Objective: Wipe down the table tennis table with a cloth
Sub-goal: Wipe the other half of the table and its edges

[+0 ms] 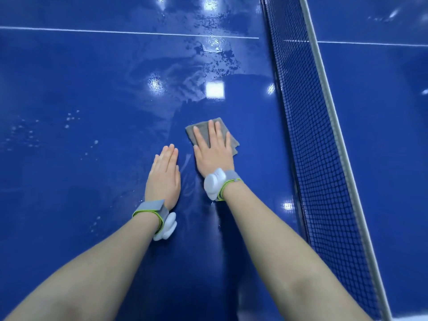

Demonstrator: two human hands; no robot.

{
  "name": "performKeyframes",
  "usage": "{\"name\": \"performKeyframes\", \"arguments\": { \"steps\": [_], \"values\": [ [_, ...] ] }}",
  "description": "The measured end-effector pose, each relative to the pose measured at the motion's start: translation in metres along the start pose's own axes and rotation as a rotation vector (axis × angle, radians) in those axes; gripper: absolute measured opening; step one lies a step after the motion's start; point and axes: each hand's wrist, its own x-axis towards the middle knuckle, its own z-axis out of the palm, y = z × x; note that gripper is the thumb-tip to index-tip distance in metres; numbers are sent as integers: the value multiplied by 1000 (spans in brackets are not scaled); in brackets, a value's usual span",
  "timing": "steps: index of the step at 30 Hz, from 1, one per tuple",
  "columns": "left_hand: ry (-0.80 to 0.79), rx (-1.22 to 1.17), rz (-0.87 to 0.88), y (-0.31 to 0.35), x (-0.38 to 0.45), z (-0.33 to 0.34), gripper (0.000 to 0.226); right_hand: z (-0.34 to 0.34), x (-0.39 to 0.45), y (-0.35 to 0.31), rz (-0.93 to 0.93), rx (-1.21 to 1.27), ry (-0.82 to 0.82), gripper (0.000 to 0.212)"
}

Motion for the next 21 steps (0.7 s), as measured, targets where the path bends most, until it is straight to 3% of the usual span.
{"name": "performKeyframes", "arguments": {
  "steps": [5,9,13,21],
  "values": [
    [-29,-2,51,-9,-20,-3,45,6,-18,12,-67,-2,1,51],
    [-64,-22,84,-27,-42,-13,48,6,-33,44,181,67,63,51],
    [-85,-19,89,-35,-51,-17,48,6,-44,32,330,83,36,51],
    [-117,28,110,-45,-72,-20,54,29,-89,-57,139,69,44,53]
  ]
}}
